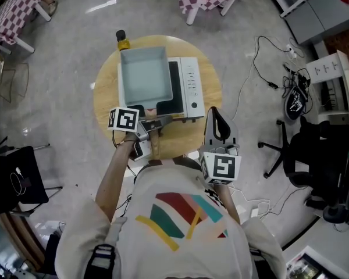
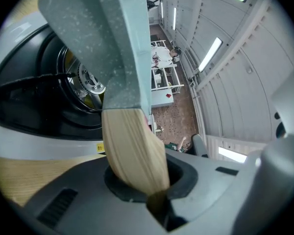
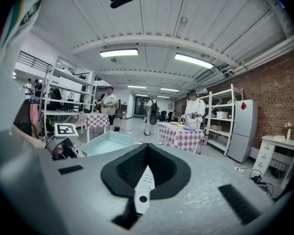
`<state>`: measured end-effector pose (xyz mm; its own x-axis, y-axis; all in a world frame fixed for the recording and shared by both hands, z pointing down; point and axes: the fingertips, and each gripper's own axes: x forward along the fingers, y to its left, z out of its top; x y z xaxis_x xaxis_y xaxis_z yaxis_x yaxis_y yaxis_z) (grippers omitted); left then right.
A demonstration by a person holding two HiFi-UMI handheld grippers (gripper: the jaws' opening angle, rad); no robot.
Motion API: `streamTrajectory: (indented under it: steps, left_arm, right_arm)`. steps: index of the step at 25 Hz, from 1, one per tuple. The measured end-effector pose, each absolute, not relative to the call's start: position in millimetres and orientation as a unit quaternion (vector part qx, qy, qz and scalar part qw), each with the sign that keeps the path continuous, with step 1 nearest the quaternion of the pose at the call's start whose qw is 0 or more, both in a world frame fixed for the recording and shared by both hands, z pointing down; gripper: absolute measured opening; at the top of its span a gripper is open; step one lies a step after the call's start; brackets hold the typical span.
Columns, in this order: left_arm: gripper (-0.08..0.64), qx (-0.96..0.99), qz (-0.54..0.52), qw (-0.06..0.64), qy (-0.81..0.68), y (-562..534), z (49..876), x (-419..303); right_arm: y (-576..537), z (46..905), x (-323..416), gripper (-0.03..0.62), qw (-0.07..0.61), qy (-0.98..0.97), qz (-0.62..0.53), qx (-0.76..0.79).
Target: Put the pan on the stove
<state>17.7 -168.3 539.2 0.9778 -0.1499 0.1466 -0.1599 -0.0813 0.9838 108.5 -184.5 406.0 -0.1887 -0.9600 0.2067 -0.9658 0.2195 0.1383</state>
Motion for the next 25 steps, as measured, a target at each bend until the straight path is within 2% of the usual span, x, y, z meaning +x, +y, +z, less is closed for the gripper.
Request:
streamTrajectory:
  steps: [25]
  left_arm:
    - [0.009, 0.707, 0.016, 0.703, -0.075, -154, 562, 26]
  right_arm:
    - [-183, 410, 106, -0.002, 0.137, -0.772, 0.012, 0.621]
